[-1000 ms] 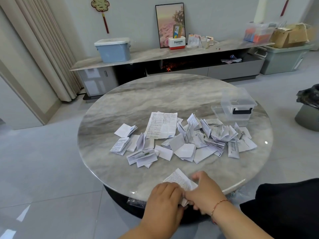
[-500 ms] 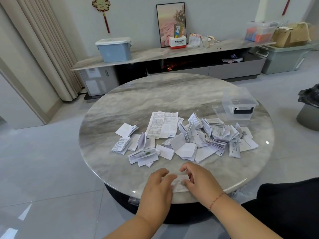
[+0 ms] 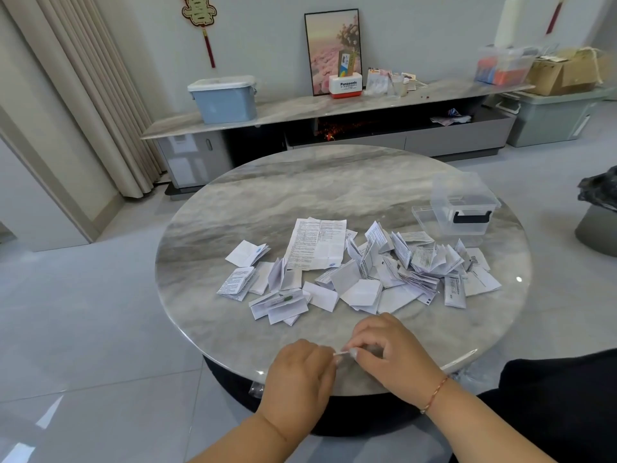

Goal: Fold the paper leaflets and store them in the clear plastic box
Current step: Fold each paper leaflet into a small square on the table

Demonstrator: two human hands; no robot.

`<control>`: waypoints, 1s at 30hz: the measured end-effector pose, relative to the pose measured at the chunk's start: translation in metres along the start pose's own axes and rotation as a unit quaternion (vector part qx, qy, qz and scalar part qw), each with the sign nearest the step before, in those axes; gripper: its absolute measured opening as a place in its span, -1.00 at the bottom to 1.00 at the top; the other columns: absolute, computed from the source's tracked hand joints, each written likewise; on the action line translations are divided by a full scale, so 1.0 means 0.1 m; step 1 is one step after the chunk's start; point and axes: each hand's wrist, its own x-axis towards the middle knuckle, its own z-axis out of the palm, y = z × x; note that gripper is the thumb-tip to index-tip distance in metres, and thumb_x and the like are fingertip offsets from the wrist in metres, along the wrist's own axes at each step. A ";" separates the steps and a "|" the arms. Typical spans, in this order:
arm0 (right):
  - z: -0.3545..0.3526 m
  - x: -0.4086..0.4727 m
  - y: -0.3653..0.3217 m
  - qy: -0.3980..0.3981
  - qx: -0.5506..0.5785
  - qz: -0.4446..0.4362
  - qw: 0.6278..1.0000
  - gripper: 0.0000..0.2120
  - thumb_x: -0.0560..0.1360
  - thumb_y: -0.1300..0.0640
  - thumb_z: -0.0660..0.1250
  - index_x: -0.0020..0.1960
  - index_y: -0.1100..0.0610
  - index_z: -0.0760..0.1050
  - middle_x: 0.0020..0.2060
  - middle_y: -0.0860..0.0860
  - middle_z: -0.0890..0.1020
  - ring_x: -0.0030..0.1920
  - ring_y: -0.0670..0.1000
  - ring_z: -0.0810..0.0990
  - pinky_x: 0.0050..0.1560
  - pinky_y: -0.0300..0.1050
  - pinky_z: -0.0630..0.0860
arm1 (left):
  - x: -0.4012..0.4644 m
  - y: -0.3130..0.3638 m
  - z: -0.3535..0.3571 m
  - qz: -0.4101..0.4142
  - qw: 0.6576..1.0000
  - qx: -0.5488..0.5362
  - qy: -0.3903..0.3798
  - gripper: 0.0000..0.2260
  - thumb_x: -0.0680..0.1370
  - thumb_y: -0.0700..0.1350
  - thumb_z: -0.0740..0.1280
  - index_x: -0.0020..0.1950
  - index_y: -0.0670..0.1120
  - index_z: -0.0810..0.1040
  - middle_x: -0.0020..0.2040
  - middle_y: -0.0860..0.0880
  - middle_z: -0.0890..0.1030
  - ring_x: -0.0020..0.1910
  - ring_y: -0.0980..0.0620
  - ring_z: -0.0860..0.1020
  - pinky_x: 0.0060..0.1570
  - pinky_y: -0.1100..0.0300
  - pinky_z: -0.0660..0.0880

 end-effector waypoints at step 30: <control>-0.02 0.27 0.07 0.107 -0.004 0.063 0.992 -0.87 0.28 0.07 0.29 -0.40 -0.12 0.51 -0.43 -0.18 0.53 -0.20 -0.24 0.45 -0.22 -0.50 0.30 | 0.87 -1.80 -0.79 -0.669 0.707 -0.229 0.013 -0.84 0.52 -0.23 0.34 -0.26 -0.13 0.46 -0.29 -0.07 0.50 -0.42 0.07 0.31 -0.50 0.32 0.24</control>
